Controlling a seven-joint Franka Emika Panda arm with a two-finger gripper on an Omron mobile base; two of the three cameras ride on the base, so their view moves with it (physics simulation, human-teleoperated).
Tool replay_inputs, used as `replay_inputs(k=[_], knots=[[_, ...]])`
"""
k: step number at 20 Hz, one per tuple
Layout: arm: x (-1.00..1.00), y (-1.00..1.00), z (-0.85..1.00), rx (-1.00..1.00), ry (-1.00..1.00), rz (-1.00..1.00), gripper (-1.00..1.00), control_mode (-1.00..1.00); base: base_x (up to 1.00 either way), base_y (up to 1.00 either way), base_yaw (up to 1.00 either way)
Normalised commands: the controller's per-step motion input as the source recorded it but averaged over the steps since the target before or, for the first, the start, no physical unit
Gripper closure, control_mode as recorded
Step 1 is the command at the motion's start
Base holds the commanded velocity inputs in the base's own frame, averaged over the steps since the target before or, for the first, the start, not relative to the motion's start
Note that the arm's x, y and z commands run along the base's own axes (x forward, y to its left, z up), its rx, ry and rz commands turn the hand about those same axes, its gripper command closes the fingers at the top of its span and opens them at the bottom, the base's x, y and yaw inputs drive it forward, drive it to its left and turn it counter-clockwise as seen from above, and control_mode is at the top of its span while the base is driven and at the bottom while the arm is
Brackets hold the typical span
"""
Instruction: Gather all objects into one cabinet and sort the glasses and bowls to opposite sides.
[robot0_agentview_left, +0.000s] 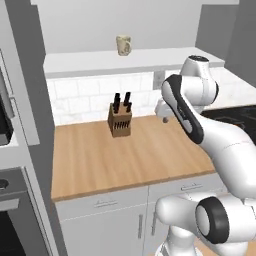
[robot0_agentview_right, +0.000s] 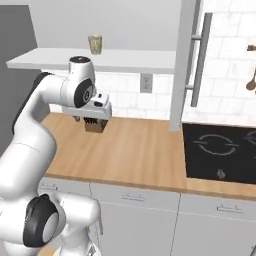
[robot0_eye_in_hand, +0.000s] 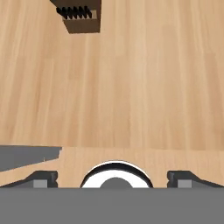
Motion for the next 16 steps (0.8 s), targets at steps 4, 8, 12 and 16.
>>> replay_inputs(k=[4,8,12,16], knots=[[0.00,0.00,0.00,0.00,0.00,0.00,-1.00,1.00,0.04,0.38,0.36],[0.00,0.00,0.00,0.00,0.00,0.00,-1.00,1.00,0.52,0.16,0.25],[0.00,0.00,0.00,0.00,0.00,0.00,-1.00,1.00,0.68,0.00,0.13],[0.00,0.00,0.00,0.00,0.00,0.00,-1.00,1.00,0.61,0.00,0.00]])
